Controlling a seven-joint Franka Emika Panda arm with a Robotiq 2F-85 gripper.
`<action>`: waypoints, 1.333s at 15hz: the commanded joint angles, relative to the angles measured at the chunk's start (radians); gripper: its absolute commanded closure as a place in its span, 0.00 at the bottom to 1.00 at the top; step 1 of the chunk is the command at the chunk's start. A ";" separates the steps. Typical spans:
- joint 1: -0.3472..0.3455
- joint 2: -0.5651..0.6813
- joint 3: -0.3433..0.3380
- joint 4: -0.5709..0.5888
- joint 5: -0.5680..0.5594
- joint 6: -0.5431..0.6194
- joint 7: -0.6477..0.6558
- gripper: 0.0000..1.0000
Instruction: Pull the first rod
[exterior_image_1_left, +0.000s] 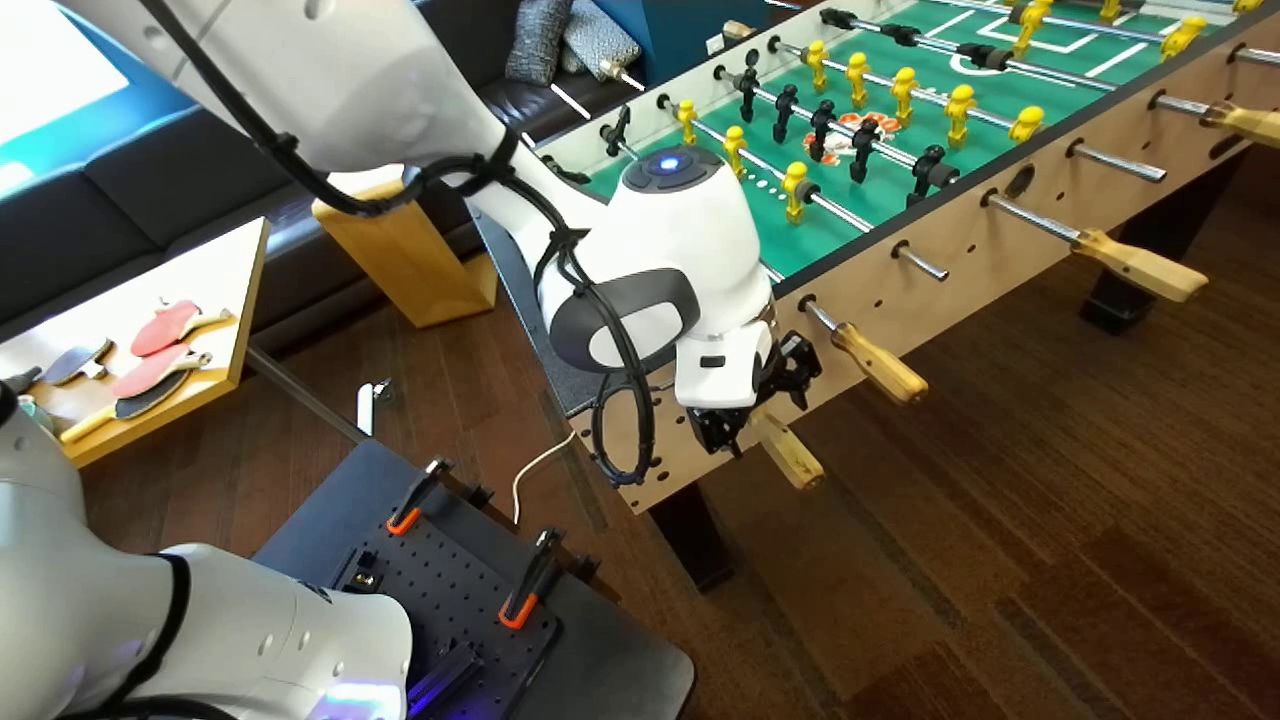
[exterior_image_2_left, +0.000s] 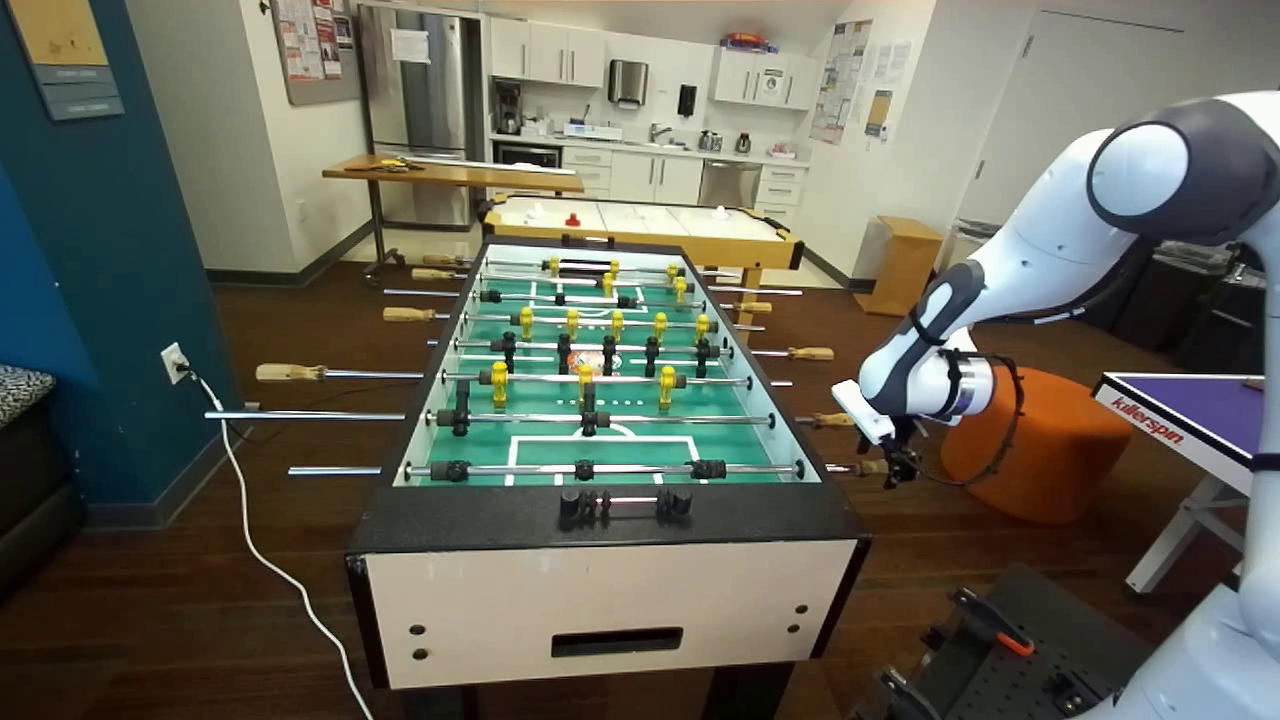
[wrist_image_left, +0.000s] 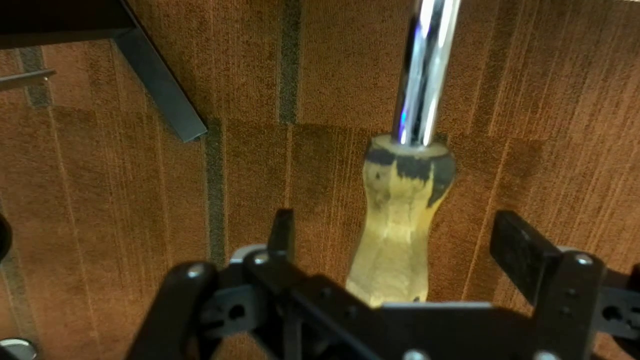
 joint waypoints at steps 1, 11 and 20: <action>0.009 0.000 0.004 -0.003 0.028 0.025 -0.024 0.26; 0.012 -0.021 -0.001 -0.025 0.031 0.034 -0.030 0.92; -0.097 -0.037 -0.020 -0.026 0.055 0.006 -0.125 0.92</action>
